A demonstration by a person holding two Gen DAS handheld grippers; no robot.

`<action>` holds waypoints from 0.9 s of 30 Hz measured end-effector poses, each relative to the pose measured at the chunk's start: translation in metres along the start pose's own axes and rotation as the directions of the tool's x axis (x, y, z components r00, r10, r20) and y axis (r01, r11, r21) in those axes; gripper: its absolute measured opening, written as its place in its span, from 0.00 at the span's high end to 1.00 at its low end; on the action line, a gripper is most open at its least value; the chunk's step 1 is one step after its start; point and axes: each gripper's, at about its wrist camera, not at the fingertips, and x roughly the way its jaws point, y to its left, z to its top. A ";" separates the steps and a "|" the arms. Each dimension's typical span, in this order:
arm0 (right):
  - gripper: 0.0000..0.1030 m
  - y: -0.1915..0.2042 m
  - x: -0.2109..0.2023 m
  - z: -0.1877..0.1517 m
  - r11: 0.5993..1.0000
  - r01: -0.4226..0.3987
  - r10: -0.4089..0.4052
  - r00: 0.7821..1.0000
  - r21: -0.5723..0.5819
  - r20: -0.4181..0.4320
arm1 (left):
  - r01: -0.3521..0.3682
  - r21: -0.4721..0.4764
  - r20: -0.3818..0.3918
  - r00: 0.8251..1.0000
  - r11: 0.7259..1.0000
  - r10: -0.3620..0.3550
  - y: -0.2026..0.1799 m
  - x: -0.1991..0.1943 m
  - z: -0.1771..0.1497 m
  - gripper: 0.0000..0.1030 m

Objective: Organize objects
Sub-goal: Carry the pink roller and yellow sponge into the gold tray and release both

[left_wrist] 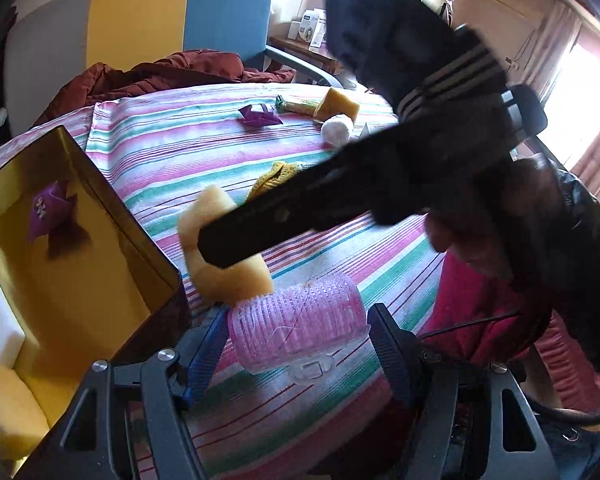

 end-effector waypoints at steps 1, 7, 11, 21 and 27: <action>0.17 -0.002 0.005 -0.001 1.000 0.009 -0.009 1.000 0.006 -0.017 | 0.001 -0.002 0.000 1.000 1.000 -0.001 0.001 0.000 -0.001 0.31; 0.37 -0.008 0.028 -0.002 1.000 0.023 -0.023 0.997 0.007 -0.073 | 0.001 -0.009 0.007 1.000 1.000 -0.001 0.003 -0.003 -0.005 0.31; 0.45 -0.003 0.019 -0.001 0.999 0.043 -0.042 0.999 0.011 -0.014 | 0.003 -0.006 0.030 1.000 1.000 -0.003 0.003 -0.013 -0.006 0.31; 0.45 -0.012 -0.040 -0.002 0.988 0.071 -0.098 0.974 0.138 0.203 | -0.008 -0.033 0.111 0.994 0.999 0.012 0.009 -0.047 -0.001 0.31; 0.45 -0.005 -0.049 0.005 0.987 0.067 -0.102 0.963 0.148 0.248 | -0.062 -0.119 0.190 0.978 0.991 0.084 0.032 -0.078 0.010 0.31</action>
